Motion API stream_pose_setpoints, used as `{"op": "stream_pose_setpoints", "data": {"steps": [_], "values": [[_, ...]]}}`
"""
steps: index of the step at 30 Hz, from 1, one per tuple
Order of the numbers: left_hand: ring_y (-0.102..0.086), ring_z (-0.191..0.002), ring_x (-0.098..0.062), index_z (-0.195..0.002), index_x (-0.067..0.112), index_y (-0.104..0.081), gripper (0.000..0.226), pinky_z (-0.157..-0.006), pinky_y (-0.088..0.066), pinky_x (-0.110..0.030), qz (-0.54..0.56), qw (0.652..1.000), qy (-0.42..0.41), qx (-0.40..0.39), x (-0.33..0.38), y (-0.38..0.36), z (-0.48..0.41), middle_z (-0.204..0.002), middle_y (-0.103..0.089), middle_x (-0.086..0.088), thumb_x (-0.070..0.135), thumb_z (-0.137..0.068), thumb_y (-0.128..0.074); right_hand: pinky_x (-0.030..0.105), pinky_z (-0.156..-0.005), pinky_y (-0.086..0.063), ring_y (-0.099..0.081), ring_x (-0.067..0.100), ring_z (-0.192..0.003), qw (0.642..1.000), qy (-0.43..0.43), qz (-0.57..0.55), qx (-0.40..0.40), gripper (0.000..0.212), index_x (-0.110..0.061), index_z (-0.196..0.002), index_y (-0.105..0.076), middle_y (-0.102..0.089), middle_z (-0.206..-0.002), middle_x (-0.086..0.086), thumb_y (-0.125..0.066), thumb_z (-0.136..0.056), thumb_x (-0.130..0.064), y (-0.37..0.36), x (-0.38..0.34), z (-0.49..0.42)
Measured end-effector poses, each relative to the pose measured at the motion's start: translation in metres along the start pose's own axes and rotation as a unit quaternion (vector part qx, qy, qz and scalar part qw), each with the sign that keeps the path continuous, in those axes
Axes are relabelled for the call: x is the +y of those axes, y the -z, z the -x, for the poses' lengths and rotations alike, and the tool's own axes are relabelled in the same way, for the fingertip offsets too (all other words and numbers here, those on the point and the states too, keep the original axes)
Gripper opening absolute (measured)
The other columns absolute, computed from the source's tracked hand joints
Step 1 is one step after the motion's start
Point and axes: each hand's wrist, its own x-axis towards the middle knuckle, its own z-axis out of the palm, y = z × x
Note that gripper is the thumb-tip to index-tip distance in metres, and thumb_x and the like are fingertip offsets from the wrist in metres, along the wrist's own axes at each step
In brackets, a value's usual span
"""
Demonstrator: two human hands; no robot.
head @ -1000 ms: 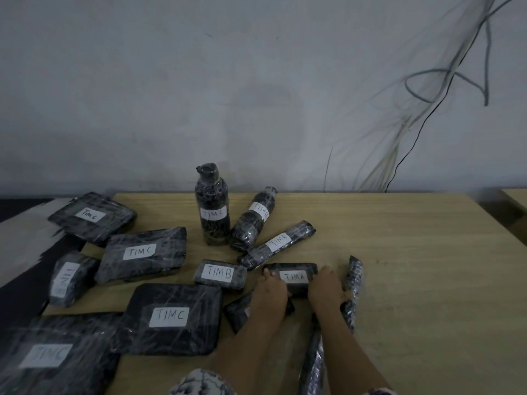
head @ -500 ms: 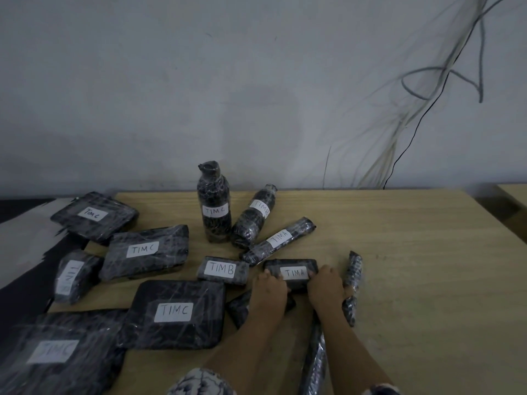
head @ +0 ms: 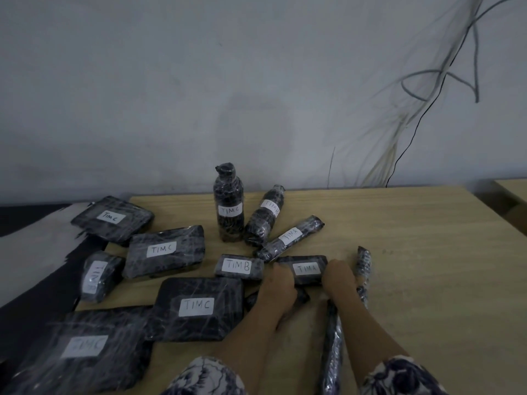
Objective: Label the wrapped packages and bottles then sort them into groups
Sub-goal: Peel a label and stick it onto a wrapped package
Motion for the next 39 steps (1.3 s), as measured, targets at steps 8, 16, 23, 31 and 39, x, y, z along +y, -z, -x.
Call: {"op": "stream_pose_setpoints", "data": {"steps": [8,16,23,31,39], "values": [[-0.031,-0.134,-0.029,-0.138,-0.002,-0.033,0.045,-0.11,-0.03,-0.032,0.002,0.993,-0.036,0.111,-0.039,0.029,0.014,-0.149,-0.028,-0.019,0.009,-0.094,-0.039,0.039,-0.097,-0.037,-0.05,0.025,-0.109,0.985,0.041,0.043,0.161,0.028,-0.009,-0.121,-0.043,-0.046,-0.122,0.012,-0.04,-0.094,-0.017,-0.008,-0.049,0.051],[-0.031,-0.131,-0.024,-0.142,0.005,-0.025,0.05,-0.108,-0.028,-0.029,-0.054,0.98,-0.002,0.191,-0.117,0.039,0.083,-0.143,-0.035,-0.01,0.024,-0.097,-0.038,0.049,-0.107,-0.024,-0.041,0.031,-0.125,0.981,0.121,0.036,0.149,0.046,-0.009,-0.141,-0.029,-0.037,-0.137,0.014,-0.038,-0.097,-0.019,-0.025,-0.104,0.129],[-0.03,-0.13,-0.025,-0.138,0.009,-0.032,0.048,-0.109,-0.028,-0.033,-0.07,0.979,0.02,0.192,-0.173,0.042,0.16,-0.139,-0.037,-0.007,0.029,-0.096,-0.042,0.048,-0.107,-0.023,-0.04,0.034,-0.125,0.978,0.169,0.037,0.114,0.045,-0.009,-0.143,-0.024,-0.033,-0.142,0.017,-0.031,-0.099,-0.014,-0.05,-0.137,0.22],[-0.036,-0.124,-0.023,-0.134,0.009,-0.035,0.041,-0.101,-0.031,-0.028,-0.059,0.97,0.027,0.235,-0.245,0.075,0.233,-0.134,-0.041,-0.007,0.027,-0.097,-0.039,0.047,-0.108,-0.022,-0.036,0.033,-0.127,0.973,0.213,0.024,0.087,0.043,-0.01,-0.141,-0.026,-0.028,-0.145,0.017,-0.034,-0.099,-0.018,-0.07,-0.206,0.295],[-0.031,-0.13,-0.025,-0.14,0.008,-0.03,0.046,-0.107,-0.03,-0.032,-0.098,0.959,0.074,0.257,-0.384,0.142,0.285,-0.14,-0.036,-0.007,0.03,-0.1,-0.035,0.046,-0.107,-0.022,-0.038,0.031,-0.125,0.957,0.27,-0.01,0.11,0.035,-0.011,-0.133,-0.037,-0.037,-0.138,0.015,-0.032,-0.1,-0.021,-0.091,-0.343,0.364]]}}
